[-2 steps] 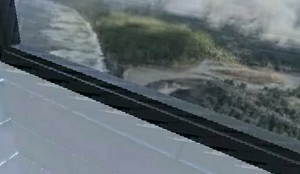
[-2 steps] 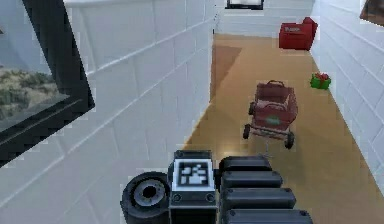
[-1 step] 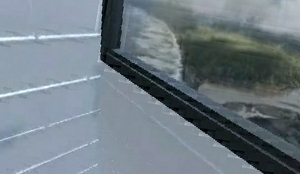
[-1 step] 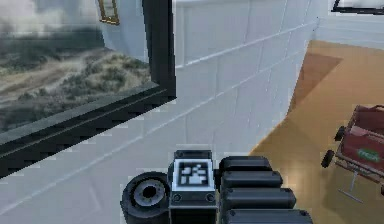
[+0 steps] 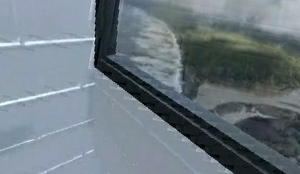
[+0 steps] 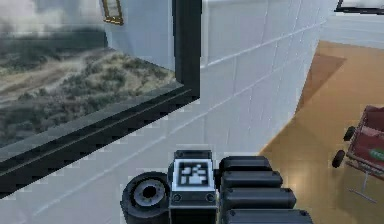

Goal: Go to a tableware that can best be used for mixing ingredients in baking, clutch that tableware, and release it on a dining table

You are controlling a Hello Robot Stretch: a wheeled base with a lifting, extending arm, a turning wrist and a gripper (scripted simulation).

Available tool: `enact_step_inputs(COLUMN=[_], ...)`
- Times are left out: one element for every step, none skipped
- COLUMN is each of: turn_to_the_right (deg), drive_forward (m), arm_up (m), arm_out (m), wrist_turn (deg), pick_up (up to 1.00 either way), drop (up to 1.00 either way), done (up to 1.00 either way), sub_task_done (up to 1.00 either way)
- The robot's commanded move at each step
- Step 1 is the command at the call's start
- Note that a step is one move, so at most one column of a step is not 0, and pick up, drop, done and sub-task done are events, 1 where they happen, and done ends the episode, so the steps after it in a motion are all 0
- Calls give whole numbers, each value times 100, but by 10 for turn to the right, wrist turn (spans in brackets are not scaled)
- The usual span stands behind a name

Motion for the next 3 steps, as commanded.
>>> enact_step_inputs(turn_to_the_right=[-210,0,-450], drive_forward=[0,30,0], arm_up=[0,0,0], arm_out=[0,0,0], wrist_turn=[0,0,0], pick_up=[0,0,0], drop=[0,0,0], done=[0,0,0], sub_task_done=[0,0,0])
